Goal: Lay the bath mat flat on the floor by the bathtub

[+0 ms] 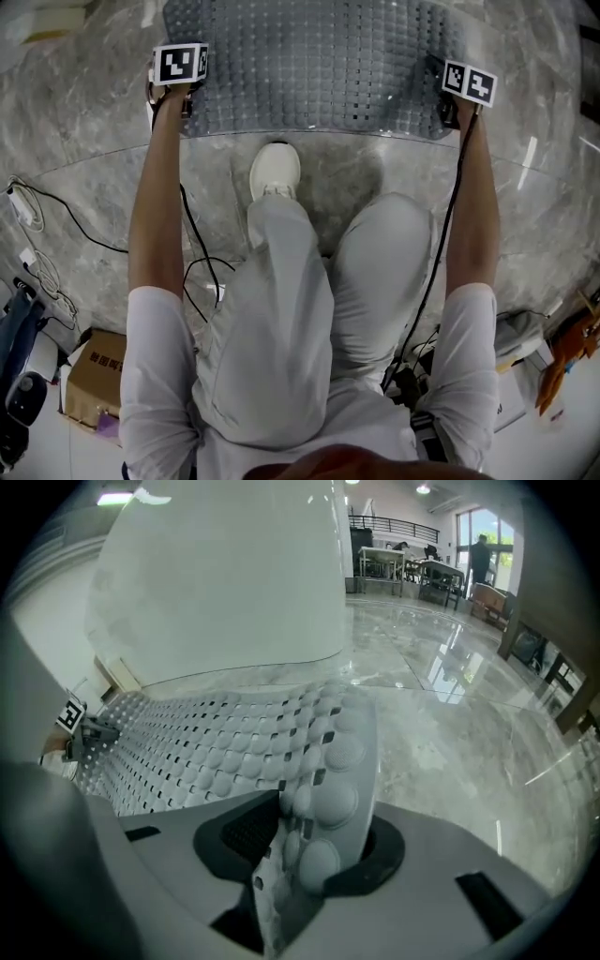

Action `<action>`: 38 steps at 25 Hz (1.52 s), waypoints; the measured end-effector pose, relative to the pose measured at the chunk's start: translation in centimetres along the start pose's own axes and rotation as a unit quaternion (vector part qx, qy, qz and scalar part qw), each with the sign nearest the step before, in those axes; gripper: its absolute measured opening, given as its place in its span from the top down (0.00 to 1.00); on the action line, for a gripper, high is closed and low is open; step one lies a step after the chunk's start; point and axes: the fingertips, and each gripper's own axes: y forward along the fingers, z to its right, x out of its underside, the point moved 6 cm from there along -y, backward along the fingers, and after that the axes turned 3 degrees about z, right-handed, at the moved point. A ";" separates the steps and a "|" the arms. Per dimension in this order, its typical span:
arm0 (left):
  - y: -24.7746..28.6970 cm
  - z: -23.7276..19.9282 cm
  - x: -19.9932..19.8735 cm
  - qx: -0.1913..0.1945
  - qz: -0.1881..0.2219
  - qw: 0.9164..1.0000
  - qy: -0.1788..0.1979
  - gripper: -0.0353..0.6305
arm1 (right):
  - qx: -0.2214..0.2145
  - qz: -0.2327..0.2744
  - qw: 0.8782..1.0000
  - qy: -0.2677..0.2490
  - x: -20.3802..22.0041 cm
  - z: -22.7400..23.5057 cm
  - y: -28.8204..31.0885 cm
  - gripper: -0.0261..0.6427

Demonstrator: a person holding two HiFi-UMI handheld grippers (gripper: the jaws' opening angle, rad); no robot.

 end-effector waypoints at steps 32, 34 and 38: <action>-3.3 1.8 0.5 0.045 0.094 0.994 -0.024 0.69 | -0.084 0.112 0.989 0.055 0.3 -5.4 -3.0 0.73; -3.6 3.0 0.1 0.052 0.110 0.992 -0.020 0.79 | -0.104 0.121 0.986 0.049 0.0 -7.5 -3.1 0.78; -4.3 5.0 -0.8 0.064 0.144 0.987 -0.025 0.90 | -0.127 0.126 0.983 0.046 -0.4 -10.6 -3.4 0.86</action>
